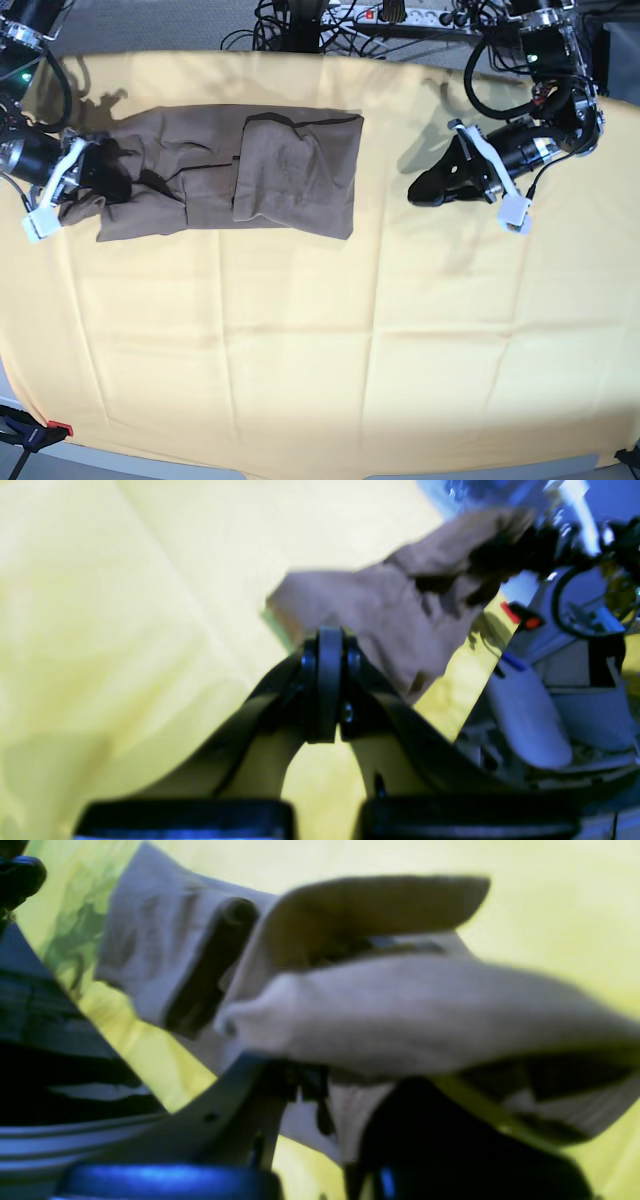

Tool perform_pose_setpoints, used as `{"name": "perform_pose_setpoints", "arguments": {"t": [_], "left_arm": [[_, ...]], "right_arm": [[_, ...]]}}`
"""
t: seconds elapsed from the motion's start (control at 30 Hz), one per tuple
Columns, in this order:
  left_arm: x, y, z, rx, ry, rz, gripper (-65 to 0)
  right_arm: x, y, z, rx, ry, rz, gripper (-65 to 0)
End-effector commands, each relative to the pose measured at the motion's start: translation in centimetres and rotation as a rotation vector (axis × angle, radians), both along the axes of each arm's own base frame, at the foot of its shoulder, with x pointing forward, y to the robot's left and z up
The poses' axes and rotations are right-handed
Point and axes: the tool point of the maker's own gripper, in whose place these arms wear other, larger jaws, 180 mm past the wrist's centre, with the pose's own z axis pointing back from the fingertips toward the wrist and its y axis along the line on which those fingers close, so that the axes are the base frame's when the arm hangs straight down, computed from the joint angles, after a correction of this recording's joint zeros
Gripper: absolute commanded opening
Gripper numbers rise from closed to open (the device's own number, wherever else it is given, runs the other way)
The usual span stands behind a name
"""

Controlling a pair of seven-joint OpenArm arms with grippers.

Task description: Fold the T-shirt properly

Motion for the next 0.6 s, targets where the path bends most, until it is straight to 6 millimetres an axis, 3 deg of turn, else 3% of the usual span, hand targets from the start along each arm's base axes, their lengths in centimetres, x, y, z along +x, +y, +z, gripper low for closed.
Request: {"name": "perform_pose_setpoints", "arguments": {"t": [0.0,0.37,0.5,0.57], "left_arm": [[0.3,0.1,1.3,-0.014,-0.047,-0.006,-65.0],[-0.1,0.2,1.1,-0.017,-0.036,-0.006,-65.0],[-0.3,0.2,1.0,-0.021,-0.029,-0.007,-65.0],[-0.3,0.2,1.0,-0.021,-0.029,-0.007,-65.0]], "right_arm": [[0.6,0.6,2.4,0.01,-0.085,0.015,-65.0],[-3.7,9.3,7.6,0.084,-0.305,0.162,-65.0],[-3.7,11.8,8.3,0.169,-0.333,0.187,-65.0],[-3.5,13.0,7.6,0.167,-0.316,0.198,-65.0]]}}
